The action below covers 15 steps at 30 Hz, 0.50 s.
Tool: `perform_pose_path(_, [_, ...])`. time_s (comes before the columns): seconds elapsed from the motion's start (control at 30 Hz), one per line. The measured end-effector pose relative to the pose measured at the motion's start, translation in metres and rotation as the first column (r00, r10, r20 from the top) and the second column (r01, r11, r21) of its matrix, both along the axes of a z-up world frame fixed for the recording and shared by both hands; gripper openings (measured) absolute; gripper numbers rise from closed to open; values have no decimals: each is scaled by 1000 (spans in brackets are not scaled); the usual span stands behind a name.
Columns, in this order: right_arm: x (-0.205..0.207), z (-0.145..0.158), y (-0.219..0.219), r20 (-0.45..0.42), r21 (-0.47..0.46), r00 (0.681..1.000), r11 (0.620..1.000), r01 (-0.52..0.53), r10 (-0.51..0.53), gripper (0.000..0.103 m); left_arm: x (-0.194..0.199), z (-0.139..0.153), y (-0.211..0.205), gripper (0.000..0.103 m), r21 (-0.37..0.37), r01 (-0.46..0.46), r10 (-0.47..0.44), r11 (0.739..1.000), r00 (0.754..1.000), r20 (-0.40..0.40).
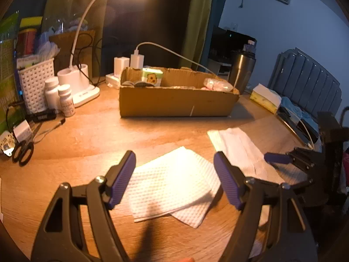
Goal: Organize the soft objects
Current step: 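Move both grippers back over the white towels on the desk, then pinch a white towel with the left gripper while the right pinches the other towel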
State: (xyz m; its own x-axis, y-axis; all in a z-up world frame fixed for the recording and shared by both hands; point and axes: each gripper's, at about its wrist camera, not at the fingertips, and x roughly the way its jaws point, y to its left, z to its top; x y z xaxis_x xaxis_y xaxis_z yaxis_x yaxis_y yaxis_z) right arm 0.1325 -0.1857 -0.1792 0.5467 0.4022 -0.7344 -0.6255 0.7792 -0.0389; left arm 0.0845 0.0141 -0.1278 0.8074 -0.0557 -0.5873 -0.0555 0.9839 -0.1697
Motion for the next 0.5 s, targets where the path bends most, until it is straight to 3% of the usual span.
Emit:
perform_pose_path(0.3, [24, 3, 23, 26, -78, 999, 997, -19, 21, 87, 6, 0, 7, 75, -27, 7, -7, 1000, 1000, -9])
perform_pose_path(0.5, [47, 1, 27, -24, -55, 999, 998, -25, 24, 92, 16, -5, 4, 75, 8, 30, -29, 1000, 998, -60])
